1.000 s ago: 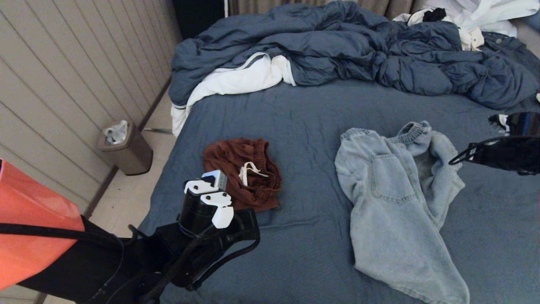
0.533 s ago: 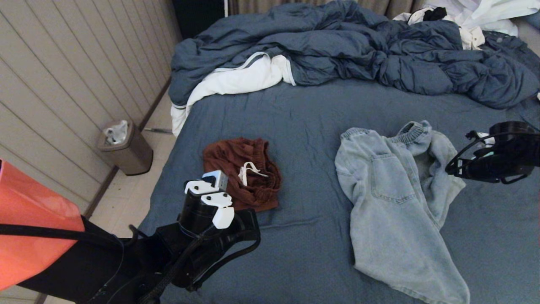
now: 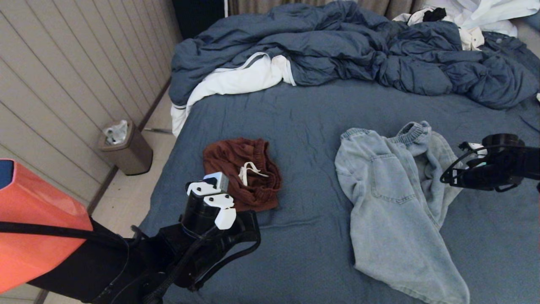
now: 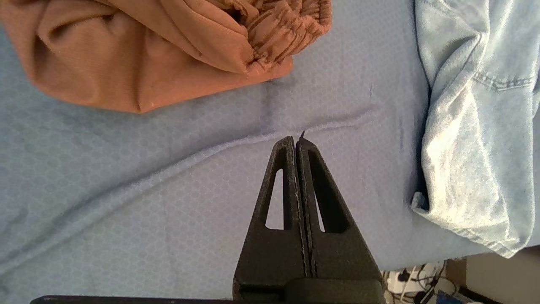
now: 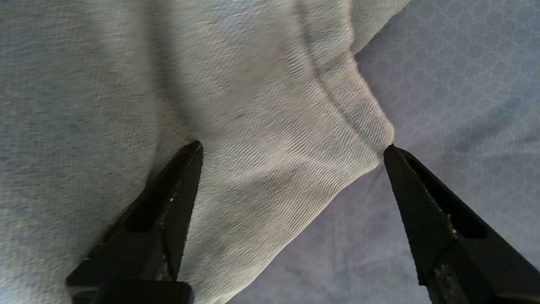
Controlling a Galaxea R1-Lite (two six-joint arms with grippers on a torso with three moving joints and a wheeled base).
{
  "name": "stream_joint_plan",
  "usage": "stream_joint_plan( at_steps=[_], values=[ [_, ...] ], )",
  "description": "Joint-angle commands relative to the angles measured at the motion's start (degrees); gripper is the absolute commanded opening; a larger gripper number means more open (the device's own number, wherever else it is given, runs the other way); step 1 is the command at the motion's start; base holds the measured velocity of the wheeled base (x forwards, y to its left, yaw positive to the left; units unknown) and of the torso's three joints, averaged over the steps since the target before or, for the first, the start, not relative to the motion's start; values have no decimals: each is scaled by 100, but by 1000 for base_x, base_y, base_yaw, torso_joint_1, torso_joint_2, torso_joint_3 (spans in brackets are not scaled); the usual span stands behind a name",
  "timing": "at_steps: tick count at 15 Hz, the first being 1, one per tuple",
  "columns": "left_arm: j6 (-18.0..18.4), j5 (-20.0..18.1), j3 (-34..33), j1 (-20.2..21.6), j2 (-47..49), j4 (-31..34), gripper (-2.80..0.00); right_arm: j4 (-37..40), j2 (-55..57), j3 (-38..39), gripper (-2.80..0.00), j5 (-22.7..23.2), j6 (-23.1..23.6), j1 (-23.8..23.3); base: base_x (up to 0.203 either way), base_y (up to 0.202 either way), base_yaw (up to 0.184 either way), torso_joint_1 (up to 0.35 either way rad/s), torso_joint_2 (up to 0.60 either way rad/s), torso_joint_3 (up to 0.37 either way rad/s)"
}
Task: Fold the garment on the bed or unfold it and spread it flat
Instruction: Unford the blue shorts
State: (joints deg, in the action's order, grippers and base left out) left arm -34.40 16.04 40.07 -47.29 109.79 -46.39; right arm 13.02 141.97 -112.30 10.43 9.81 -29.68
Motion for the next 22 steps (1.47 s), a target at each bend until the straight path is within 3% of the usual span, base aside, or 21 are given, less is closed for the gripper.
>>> stream_joint_plan(
  at_steps=[1,3,4,11,17,22],
  values=[
    [-23,13,1,0,34,-28,-280,-155,150,6,0,3,-20,17,0,0,0,0,0,0],
    [-23,13,10,0,34,-28,-280,-179,227,6,0,2,-32,33,0,0,0,0,0,0],
    [-23,13,10,0,34,-28,-280,-185,288,6,-280,-18,-32,26,0,0,0,0,0,0],
    [-31,13,18,0,34,-28,-280,-119,-42,286,-280,-41,-95,-20,0,0,0,0,0,0],
    [-31,30,-8,0,-54,-28,-280,-152,-1799,2614,-280,-54,10,-574,0,0,0,0,0,0],
    [-23,39,-17,0,-44,-20,-280,-603,-2232,4183,-280,-63,571,-1291,0,0,0,0,0,0]
  ],
)
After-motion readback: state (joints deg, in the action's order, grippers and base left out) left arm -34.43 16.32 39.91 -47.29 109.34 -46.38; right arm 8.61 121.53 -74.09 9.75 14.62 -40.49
